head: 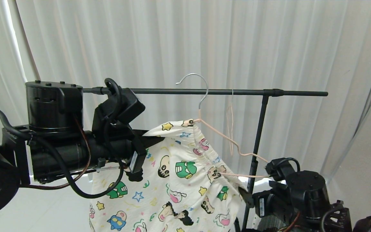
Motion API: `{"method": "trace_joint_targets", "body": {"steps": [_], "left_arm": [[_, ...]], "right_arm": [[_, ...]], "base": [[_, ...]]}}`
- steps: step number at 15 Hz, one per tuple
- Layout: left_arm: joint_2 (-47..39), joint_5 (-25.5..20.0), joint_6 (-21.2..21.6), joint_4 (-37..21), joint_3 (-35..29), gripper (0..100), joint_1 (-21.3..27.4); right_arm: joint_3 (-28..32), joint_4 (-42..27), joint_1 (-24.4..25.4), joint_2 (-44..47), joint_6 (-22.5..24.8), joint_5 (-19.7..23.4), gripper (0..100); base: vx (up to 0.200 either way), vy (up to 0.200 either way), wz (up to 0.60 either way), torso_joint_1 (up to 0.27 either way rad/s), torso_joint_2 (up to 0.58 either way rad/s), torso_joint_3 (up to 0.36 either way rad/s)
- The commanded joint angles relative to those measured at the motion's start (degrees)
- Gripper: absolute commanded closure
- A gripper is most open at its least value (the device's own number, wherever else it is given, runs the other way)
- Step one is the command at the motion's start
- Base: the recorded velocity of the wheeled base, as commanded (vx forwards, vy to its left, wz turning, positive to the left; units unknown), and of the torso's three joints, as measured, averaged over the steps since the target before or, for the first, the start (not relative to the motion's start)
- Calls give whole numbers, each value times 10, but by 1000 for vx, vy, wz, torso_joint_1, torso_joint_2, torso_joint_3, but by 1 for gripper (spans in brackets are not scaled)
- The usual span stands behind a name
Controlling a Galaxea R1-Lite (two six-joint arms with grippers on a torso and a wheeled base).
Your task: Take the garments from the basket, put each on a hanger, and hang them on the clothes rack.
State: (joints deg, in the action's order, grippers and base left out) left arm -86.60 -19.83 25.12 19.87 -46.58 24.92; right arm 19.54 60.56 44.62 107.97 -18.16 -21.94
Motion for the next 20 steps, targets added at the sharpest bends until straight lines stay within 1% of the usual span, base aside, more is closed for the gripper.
{"method": "trace_joint_targets", "body": {"steps": [1, 2, 4, 7, 8, 9, 10, 12, 13, 14, 15, 16, 17, 18, 19, 20], "left_arm": [[-9, 2, 3, 4, 7, 100, 0], [-10, 4, 4, 11, 13, 100, 0], [-14, 18, 6, 52, 38, 100, -1], [-23, 31, 34, 104, 87, 100, -2], [-23, 31, 58, 113, 110, 100, -2], [-30, 31, 92, 115, 128, 100, -2], [-38, 34, 113, 115, 141, 100, -2], [-61, 66, 118, 116, 147, 100, -1], [-86, 106, 103, 123, 141, 100, 8], [-101, 111, 63, 147, 138, 100, 21], [-115, 125, 8, 184, 134, 100, 43], [-124, 145, -23, 206, 133, 100, 55], [-151, 216, -87, 274, 134, 100, 84], [-161, 237, -98, 314, 141, 100, 92], [-168, 233, -97, 337, 151, 100, 92], [-176, 224, -96, 378, 170, 100, 92]], "right_arm": [[-2, -2, -64, 1, 12, -13, 0], [-3, -2, -82, -2, 13, -14, 0], [-3, -2, -104, -14, 16, -13, 0], [-18, -2, -110, -23, 22, -11, 0], [-21, -2, -109, -24, 23, -11, 0], [-19, -2, -109, -34, 23, -7, 0], [-19, -2, -110, -48, 30, 3, 0], [-22, -3, -110, -87, 59, 47, 0], [-21, -14, -110, -125, 97, 97, 0], [-17, -40, -109, -146, 131, 121, 0], [-15, -74, -105, -171, 162, 146, 0], [-13, -91, -102, -185, 174, 166, 0], [-2, -143, -93, -219, 198, 218, 0], [7, -172, -90, -234, 211, 229, 0], [11, -186, -91, -241, 220, 231, 0], [18, -190, -91, -247, 231, 233, 0]], "base": [[0, 0, 0, 0, 0, 0], [0, 0, 0, 0, 0, 0], [0, 0, 0, 0, 0, 0], [0, 0, 0, 0, 0, 0], [0, 0, 0, 0, 0, 0], [0, 0, 0, 0, 0, 0], [0, 0, 0, 0, 0, 0], [0, 0, 0, 0, 0, 0], [0, 0, 0, 0, 0, 0], [0, 0, 0, 0, 0, 0], [0, 0, 0, 0, 0, 0], [0, 0, 0, 0, 0, 0], [0, 0, 0, 0, 0, 0], [0, 0, 0, 0, 0, 0], [0, 0, 0, 0, 0, 0], [0, 0, 0, 0, 0, 0]]}}
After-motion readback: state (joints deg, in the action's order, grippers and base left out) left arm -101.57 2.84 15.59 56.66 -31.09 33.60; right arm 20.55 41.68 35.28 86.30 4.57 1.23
